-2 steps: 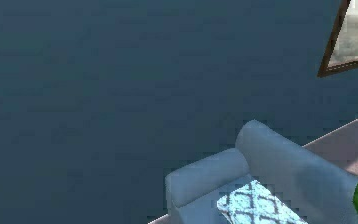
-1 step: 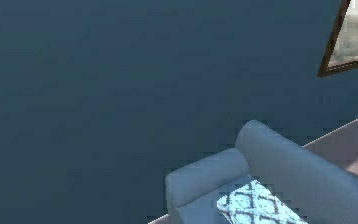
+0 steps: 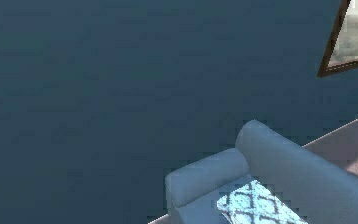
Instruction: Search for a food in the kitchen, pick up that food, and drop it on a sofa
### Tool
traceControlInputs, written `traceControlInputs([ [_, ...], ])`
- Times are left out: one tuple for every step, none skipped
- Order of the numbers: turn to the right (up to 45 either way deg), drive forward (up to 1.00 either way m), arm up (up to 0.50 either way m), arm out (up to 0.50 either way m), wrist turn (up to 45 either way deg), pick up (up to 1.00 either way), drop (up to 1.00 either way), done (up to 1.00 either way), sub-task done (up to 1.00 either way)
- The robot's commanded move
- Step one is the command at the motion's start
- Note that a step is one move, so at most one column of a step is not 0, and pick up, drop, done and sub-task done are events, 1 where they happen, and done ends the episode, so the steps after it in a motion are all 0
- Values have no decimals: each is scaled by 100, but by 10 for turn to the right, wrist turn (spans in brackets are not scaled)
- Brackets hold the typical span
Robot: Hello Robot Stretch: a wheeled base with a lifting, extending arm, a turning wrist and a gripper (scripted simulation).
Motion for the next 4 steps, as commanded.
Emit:
traceControlInputs([
  [0, 0, -32, 0, 0, 0, 0, 0, 0],
  [0, 0, 0, 0, 0, 0, 100, 0, 0],
  [0, 0, 10, 0, 0, 0, 0, 0, 0],
  [0, 0, 0, -8, 0, 0, 0, 0, 0],
])
